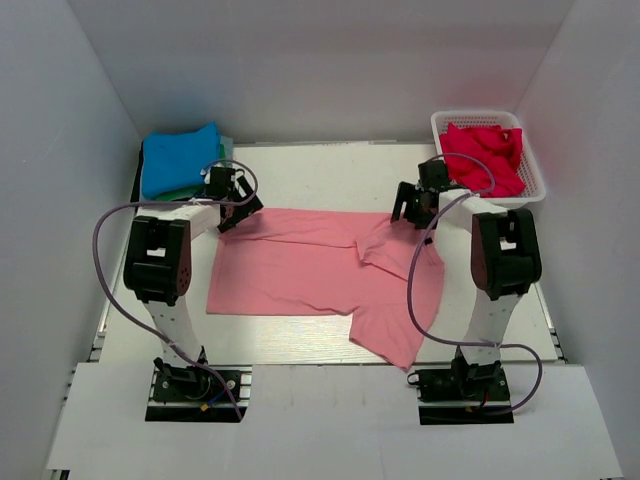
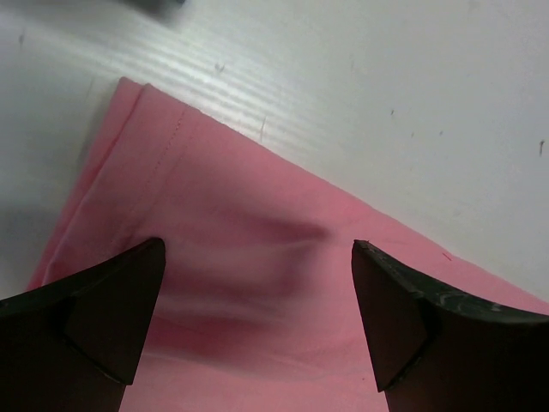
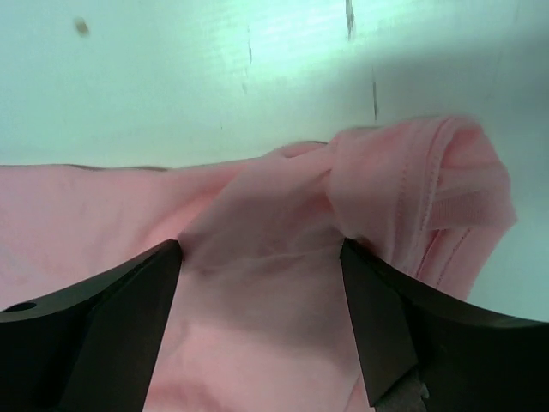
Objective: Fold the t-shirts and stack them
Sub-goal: Fold the flattened tshirt in 1/3 of the way
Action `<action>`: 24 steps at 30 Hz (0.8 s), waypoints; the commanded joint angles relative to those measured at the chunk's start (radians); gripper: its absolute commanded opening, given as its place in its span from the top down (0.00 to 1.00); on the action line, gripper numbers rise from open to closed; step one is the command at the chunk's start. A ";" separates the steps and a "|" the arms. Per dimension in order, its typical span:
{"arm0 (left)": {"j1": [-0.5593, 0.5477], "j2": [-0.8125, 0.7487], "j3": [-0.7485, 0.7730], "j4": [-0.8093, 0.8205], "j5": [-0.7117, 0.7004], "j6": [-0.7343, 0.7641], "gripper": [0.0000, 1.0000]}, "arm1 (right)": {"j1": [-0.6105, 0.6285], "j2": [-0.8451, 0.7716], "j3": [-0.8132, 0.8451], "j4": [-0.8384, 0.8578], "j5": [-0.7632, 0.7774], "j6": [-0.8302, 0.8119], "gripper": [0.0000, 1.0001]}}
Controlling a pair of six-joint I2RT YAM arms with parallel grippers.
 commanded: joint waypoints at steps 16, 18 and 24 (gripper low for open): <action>-0.015 -0.066 0.286 -0.206 -0.060 0.070 0.00 | -0.004 0.036 0.364 -0.096 -0.053 -0.202 0.10; -0.015 -0.143 0.194 -0.229 -0.060 0.070 0.00 | 0.008 -0.068 0.243 -0.066 -0.056 -0.196 0.10; -0.015 -0.477 -0.159 -0.376 -0.132 -0.093 0.00 | 0.046 -0.403 -0.148 -0.031 -0.068 -0.061 0.10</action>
